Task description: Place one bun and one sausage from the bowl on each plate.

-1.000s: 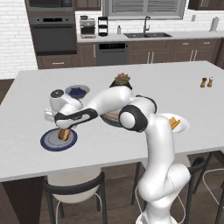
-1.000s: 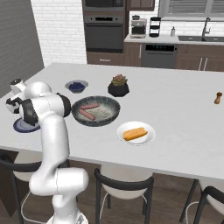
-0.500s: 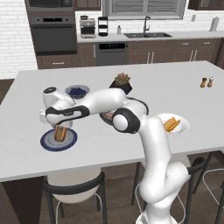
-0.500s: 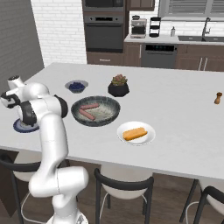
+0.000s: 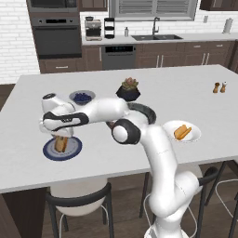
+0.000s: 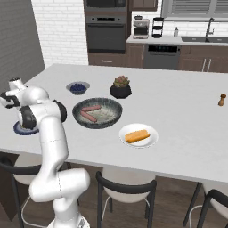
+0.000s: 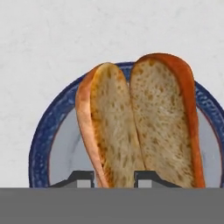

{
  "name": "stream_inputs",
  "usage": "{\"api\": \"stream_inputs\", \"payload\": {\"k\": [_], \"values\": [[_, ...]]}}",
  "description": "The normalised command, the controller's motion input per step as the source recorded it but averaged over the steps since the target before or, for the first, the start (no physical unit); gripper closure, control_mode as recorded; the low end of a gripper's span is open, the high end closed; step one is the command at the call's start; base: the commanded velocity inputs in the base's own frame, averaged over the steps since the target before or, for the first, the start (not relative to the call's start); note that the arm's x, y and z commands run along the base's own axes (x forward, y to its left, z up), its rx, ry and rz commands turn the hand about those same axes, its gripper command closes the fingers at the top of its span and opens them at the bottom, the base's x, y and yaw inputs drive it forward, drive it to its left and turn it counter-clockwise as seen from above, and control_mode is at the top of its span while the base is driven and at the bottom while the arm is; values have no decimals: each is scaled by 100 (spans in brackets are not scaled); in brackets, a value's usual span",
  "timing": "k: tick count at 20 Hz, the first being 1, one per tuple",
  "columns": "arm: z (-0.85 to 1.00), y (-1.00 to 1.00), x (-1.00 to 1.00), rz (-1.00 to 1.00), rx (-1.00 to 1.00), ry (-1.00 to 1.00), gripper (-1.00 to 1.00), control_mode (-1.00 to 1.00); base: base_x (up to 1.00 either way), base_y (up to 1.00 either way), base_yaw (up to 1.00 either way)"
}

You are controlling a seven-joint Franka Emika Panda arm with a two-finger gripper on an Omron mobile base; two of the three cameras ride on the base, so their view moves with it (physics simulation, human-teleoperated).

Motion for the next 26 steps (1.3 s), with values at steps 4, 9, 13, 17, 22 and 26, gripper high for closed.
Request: {"api": "stream_inputs", "payload": {"k": [4, 9, 13, 17, 22, 26], "values": [[-38, 10, 0, 0, -3, 0, -100, -100, 0, 0, 0], [-9, -7, -5, 0, 0, 0, -100, -100, 0, 0, 0], [14, -3, -3, 0, 0, 0, -100, -100, 0, 0, 0], [71, -12, -25, 0, 0, 0, -100, -100, 0, 0, 0], [33, -75, -6, 0, 1, 0, -100, -100, 0, 0, 0], [11, -100, 0, 0, 3, 0, -100, -100, 0, 0, 0]]}}
